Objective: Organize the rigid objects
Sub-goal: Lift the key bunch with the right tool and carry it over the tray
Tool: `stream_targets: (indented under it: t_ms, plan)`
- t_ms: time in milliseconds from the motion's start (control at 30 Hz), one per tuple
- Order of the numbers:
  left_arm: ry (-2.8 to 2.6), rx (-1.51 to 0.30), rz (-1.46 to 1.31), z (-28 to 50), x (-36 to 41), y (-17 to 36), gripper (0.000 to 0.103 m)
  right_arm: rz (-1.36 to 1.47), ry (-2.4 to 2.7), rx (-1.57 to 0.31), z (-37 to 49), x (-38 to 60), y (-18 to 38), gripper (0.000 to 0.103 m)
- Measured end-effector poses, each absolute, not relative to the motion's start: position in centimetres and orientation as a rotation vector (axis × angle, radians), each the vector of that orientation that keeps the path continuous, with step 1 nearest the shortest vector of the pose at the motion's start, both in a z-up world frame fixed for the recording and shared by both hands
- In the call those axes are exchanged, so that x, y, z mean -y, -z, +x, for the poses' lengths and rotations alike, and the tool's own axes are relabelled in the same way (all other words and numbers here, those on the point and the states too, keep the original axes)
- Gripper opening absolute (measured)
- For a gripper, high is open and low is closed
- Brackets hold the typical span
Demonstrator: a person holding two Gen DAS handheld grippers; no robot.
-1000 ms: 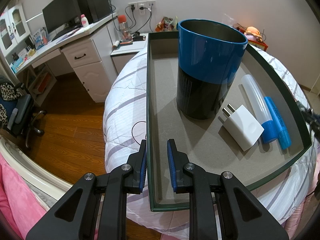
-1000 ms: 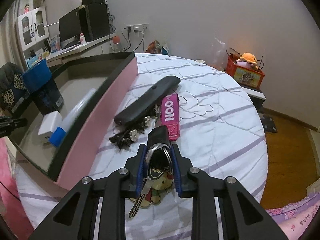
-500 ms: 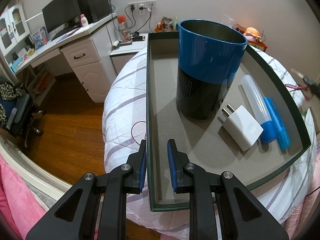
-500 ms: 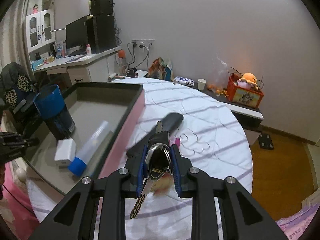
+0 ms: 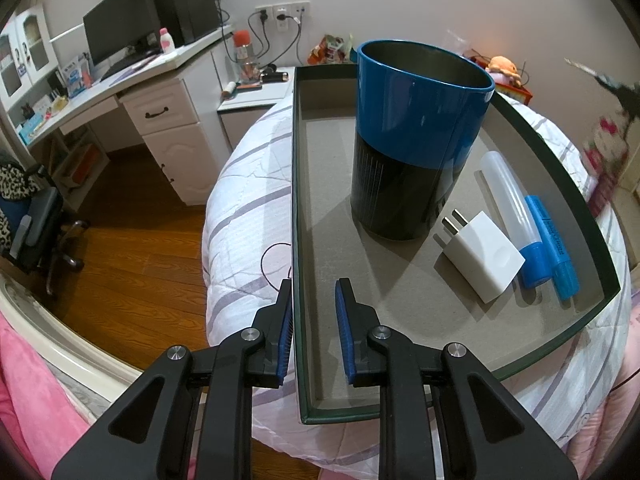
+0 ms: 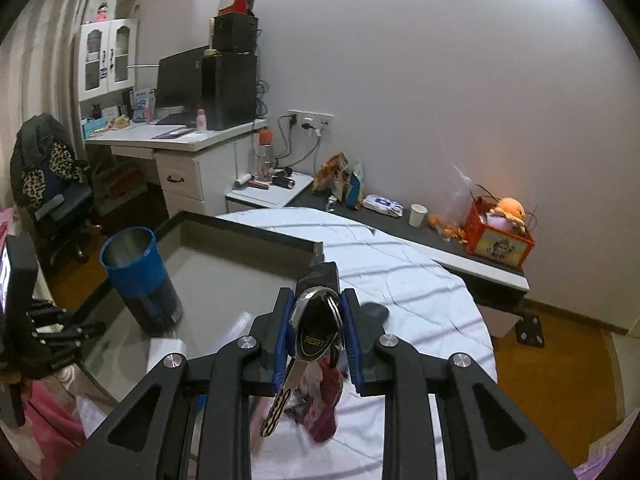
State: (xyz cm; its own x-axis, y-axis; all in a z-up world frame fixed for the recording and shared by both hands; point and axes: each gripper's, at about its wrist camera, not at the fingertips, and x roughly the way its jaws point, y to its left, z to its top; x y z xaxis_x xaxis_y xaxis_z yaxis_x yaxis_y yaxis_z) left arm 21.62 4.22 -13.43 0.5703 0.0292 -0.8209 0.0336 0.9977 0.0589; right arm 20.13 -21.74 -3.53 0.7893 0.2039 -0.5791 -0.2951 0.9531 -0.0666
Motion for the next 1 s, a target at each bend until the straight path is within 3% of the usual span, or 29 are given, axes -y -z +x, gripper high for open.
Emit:
stream_targets:
  t_ms: [367, 1000]
  plan:
    - [0.015, -0.963, 0.068, 21.7, -4.2, 13.5, 0.020, -0.228, -0.366, -0.586, 23.5, 16.6, 2.0, 0.024]
    - [0.032, -0.962, 0.078, 21.8, -4.6, 13.7, 0.021, -0.283, -0.483, -0.703, 28.4, 10.8, 4.7, 0.024]
